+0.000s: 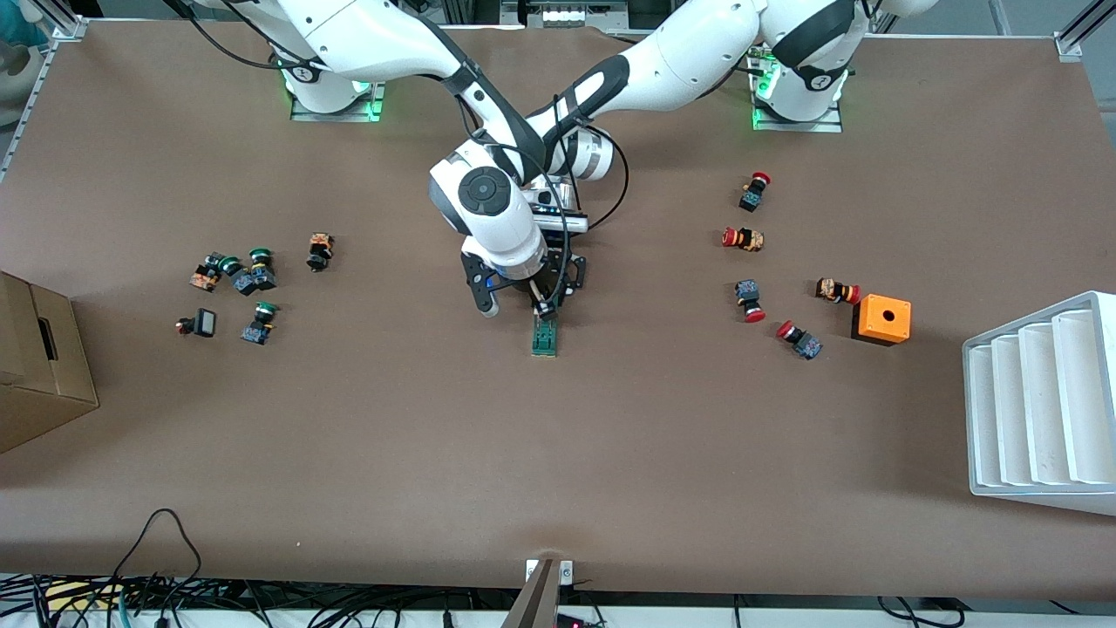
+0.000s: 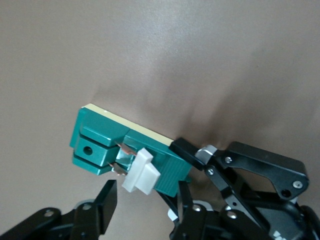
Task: Close load switch with both arms
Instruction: 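Close the right gripper on the white lever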
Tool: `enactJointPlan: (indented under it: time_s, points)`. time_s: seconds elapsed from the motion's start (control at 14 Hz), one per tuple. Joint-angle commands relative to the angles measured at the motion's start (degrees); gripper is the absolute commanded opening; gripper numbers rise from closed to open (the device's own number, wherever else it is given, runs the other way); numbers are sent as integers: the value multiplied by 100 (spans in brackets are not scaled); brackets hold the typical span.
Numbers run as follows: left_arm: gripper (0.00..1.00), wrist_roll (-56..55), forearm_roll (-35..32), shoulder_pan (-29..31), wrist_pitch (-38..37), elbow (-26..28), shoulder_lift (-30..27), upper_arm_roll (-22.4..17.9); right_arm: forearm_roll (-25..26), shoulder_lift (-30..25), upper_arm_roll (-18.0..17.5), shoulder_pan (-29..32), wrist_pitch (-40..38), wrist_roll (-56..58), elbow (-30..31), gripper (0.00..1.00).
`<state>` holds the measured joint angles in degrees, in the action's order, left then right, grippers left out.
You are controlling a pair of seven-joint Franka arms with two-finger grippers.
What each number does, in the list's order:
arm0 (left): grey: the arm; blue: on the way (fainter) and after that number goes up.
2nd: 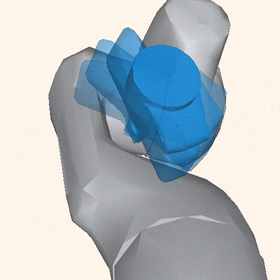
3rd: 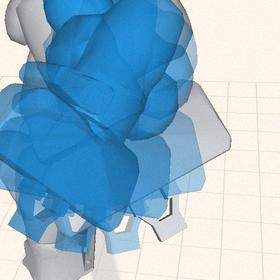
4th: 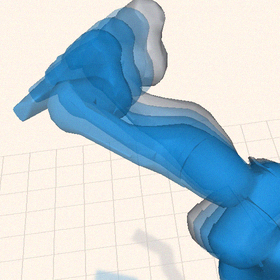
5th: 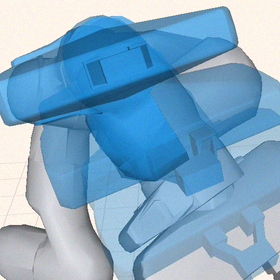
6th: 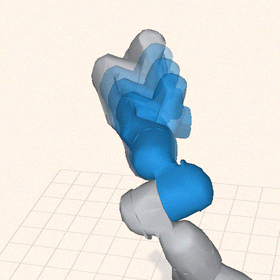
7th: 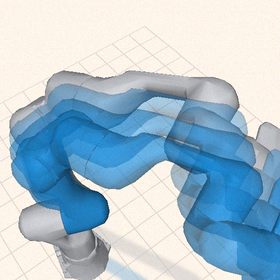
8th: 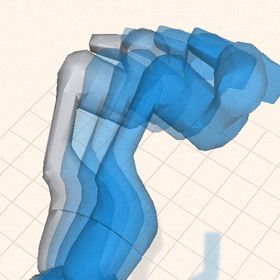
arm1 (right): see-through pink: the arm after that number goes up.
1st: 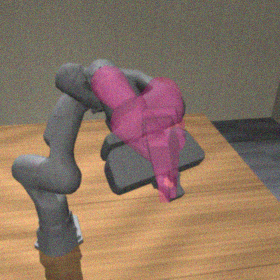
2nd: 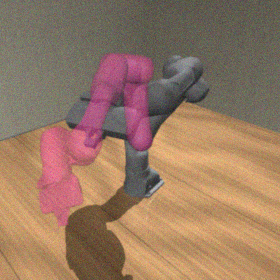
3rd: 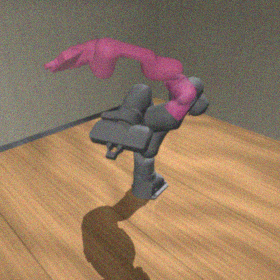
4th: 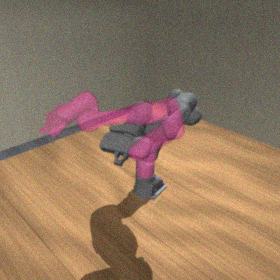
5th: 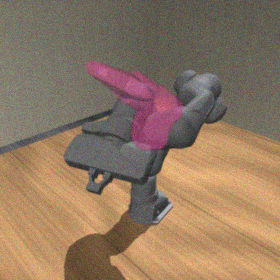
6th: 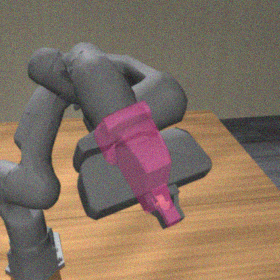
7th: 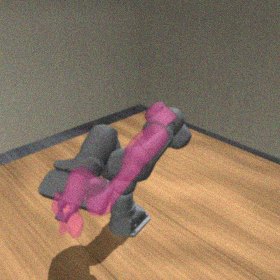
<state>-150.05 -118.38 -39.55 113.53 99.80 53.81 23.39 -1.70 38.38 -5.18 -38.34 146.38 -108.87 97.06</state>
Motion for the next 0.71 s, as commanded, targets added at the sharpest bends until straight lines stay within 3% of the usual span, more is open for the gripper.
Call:
enactJointPlan:
  time_s: [0.0, 0.29, 0.64]
  points:
    - [47, -182, -97, -61, 46, -145, 235, -36, 178, -85, 17, -60, 224, -178, 251, 52]
    - [47, -182, -97, -61, 46, -145, 235, -36, 196, -76, 17, -60, 330, -169, 269, 45]
    - [47, -182, -97, -61, 46, -145, 235, -36, 337, -76, 17, -42, 427, -143, 243, 45]
